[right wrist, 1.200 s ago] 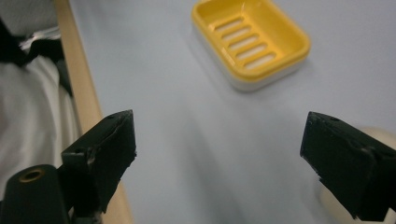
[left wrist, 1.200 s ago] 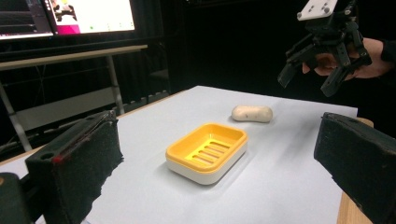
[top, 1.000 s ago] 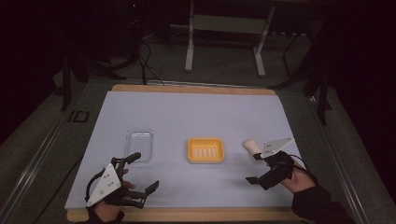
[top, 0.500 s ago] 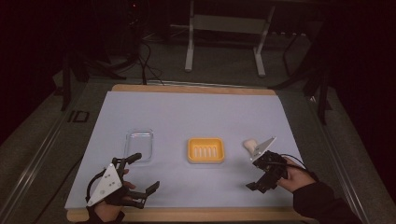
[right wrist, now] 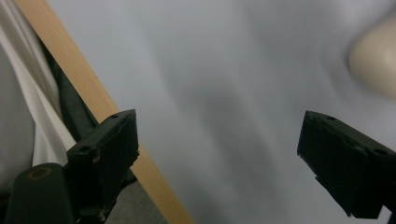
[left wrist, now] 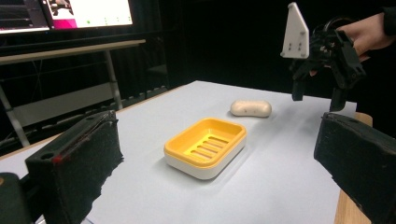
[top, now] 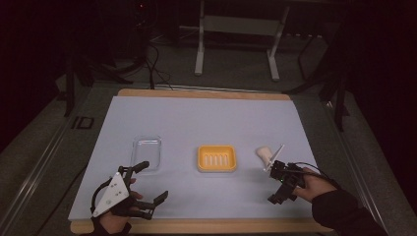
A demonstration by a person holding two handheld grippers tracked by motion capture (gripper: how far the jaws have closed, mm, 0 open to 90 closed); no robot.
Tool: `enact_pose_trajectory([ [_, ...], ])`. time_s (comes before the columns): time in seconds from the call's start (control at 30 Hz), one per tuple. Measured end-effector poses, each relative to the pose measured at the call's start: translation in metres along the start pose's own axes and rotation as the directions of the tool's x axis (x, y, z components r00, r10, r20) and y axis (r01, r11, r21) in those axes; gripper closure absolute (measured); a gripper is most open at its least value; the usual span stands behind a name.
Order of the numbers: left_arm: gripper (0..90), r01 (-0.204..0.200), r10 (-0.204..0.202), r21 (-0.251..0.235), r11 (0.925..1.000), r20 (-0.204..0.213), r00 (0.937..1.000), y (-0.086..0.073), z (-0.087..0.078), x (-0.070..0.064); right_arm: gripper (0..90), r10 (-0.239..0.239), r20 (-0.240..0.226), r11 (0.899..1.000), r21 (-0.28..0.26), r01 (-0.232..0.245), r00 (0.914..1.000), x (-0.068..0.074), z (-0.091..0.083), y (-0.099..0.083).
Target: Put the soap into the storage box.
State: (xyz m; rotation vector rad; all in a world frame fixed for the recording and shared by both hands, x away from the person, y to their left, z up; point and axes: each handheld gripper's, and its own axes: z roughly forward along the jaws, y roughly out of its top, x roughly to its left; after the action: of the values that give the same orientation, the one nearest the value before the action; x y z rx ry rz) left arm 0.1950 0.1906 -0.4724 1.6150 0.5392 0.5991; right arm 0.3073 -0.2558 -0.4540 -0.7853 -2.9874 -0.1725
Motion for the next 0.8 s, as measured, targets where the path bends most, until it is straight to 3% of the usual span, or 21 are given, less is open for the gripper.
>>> enact_pose_trajectory([
  [0.03, 0.8, 0.000, 0.000, 0.000, 1.0000, 0.000, 1.0000, 0.000, 0.000, 0.000, 12.1, 0.000, 0.000, 1.000, 0.000, 0.000, 1.0000, 0.000, 0.000, 0.000],
  [0.07, 0.8, -0.002, 0.002, 0.001, 1.0000, -0.001, 1.0000, 0.000, 0.000, 0.000, 12.3, 0.036, 0.009, 0.998, 0.041, -0.036, 0.9993, -0.002, 0.003, -0.001],
  [0.13, 0.8, -0.001, 0.001, 0.002, 1.0000, 0.001, 1.0000, 0.000, 0.000, 0.000, 12.4, 0.046, 0.034, 0.996, 0.071, -0.049, 0.9983, -0.004, 0.006, -0.002],
  [0.3, 0.8, -0.005, 0.005, 0.008, 1.0000, 0.000, 1.0000, 0.000, 0.000, 0.000, 13.0, 0.097, 0.067, 0.987, 0.122, -0.104, 0.9930, -0.009, 0.010, -0.004],
  [0.47, 0.8, 0.000, 0.000, 0.006, 1.0000, -0.006, 1.0000, 0.000, 0.001, 0.000, 13.6, 0.115, 0.068, 0.984, 0.127, -0.123, 0.9910, -0.013, 0.010, -0.003],
  [0.5, 0.8, 0.002, -0.002, 0.005, 1.0000, -0.007, 1.0000, -0.001, 0.001, 0.000, 13.8, 0.119, 0.087, 0.983, 0.128, -0.129, 0.9891, -0.013, 0.010, -0.003],
  [0.53, 0.8, 0.002, -0.002, 0.008, 1.0000, -0.006, 1.0000, -0.001, 0.000, 0.001, 13.9, 0.148, 0.093, 0.978, 0.137, -0.160, 0.9846, -0.014, 0.010, -0.002],
  [0.6, 0.8, 0.004, -0.004, 0.009, 1.0000, -0.006, 1.0000, -0.001, 0.000, 0.001, 14.0, 0.161, 0.086, 0.974, 0.146, -0.172, 0.9832, -0.015, 0.010, -0.002],
  [0.63, 0.8, 0.003, -0.003, 0.010, 0.9999, -0.006, 1.0000, -0.001, 0.000, 0.001, 13.8, 0.189, 0.080, 0.963, 0.180, -0.201, 0.9788, -0.019, 0.011, -0.002],
  [0.7, 0.8, 0.002, -0.002, 0.009, 1.0000, -0.006, 1.0000, 0.000, 0.000, 0.001, 13.6, 0.196, 0.075, 0.960, 0.188, -0.206, 0.9778, -0.020, 0.012, -0.003],
  [0.73, 0.8, 0.002, -0.002, 0.010, 1.0000, -0.006, 1.0000, 0.000, 0.000, 0.001, 13.3, 0.230, 0.056, 0.950, 0.206, -0.237, 0.9715, -0.024, 0.015, -0.004],
  [0.8, 0.8, 0.007, -0.007, 0.010, 0.9999, -0.004, 1.0000, -0.001, 0.001, 0.001, 13.9, 0.246, 0.046, 0.943, 0.221, -0.250, 0.9682, -0.028, 0.017, -0.005],
])
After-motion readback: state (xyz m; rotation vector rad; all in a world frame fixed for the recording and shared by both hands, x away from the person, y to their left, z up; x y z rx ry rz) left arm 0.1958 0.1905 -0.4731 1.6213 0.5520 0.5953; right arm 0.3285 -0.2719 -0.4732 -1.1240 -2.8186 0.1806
